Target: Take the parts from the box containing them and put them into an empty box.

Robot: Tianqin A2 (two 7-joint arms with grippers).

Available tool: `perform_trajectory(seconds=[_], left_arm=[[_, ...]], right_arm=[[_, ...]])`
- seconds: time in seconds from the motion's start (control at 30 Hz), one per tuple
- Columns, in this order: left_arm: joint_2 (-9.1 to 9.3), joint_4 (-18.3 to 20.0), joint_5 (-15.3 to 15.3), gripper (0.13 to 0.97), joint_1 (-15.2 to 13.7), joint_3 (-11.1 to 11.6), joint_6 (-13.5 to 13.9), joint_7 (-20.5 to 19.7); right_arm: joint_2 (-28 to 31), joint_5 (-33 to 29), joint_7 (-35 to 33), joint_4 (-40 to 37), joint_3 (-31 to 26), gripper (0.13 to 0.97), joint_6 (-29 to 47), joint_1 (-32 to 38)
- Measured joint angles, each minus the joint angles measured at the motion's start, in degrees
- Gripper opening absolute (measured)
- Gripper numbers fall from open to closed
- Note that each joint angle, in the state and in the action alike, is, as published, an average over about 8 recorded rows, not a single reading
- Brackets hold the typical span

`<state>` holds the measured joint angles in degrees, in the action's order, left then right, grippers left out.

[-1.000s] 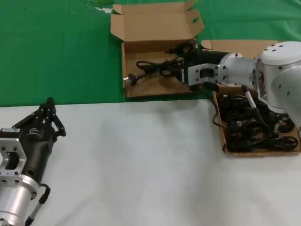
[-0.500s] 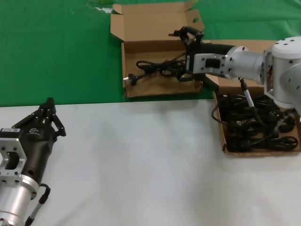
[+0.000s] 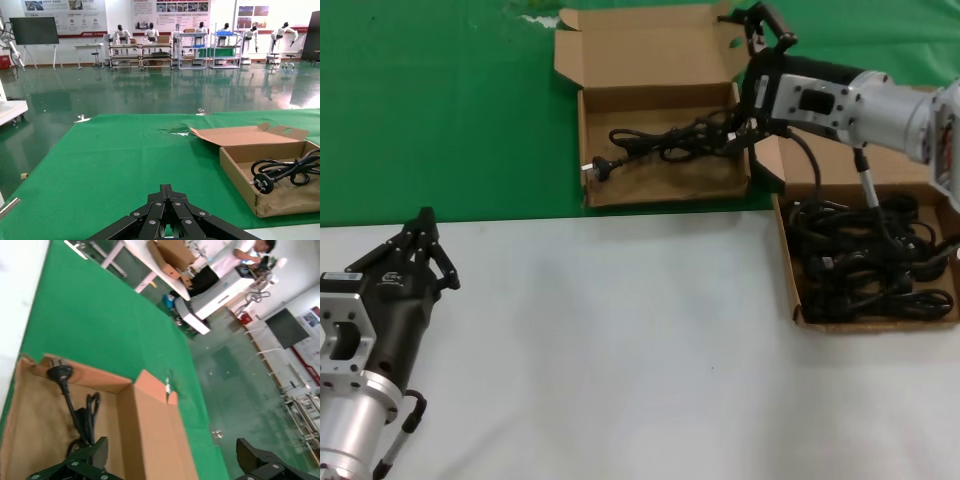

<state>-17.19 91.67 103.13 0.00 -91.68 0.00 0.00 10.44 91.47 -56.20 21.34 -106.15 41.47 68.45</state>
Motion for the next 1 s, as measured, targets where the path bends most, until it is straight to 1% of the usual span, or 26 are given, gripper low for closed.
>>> perform_trajectory(seconds=[0.03,0.1,0.33,0.47,0.73,0.87,1.0], left_arm=[[0.00,0.00,0.00,0.139,0.00,0.00,0.00,0.00],[0.00,0.00,0.00,0.139,0.00,0.00,0.00,0.00],[0.00,0.00,0.00,0.152,0.00,0.00,0.00,0.00],[0.00,0.00,0.00,0.160,0.00,0.00,0.00,0.00],[0.00,0.00,0.00,0.245,0.00,0.00,0.00,0.00],[0.00,0.00,0.00,0.245,0.00,0.00,0.00,0.00],[0.00,0.00,0.00,0.321,0.00,0.00,0.00,0.00]], right_arm=[[0.34,-0.07,0.86,1.29,-0.12,0.834,-0.01,-0.54],[0.77,-0.14,1.90,2.85,-0.24,0.846,-0.03,-1.20],[1.09,0.07,3.49,4.96,-0.02,0.933,-0.88,-2.87],[1.30,0.49,5.42,7.33,0.52,0.945,-2.36,-5.26],[1.86,1.66,10.71,13.90,1.97,0.966,-6.43,-11.84],[2.17,2.28,13.52,17.42,2.75,0.966,-8.60,-15.37],[2.48,2.92,16.39,20.99,3.55,0.966,-10.81,-18.94]])
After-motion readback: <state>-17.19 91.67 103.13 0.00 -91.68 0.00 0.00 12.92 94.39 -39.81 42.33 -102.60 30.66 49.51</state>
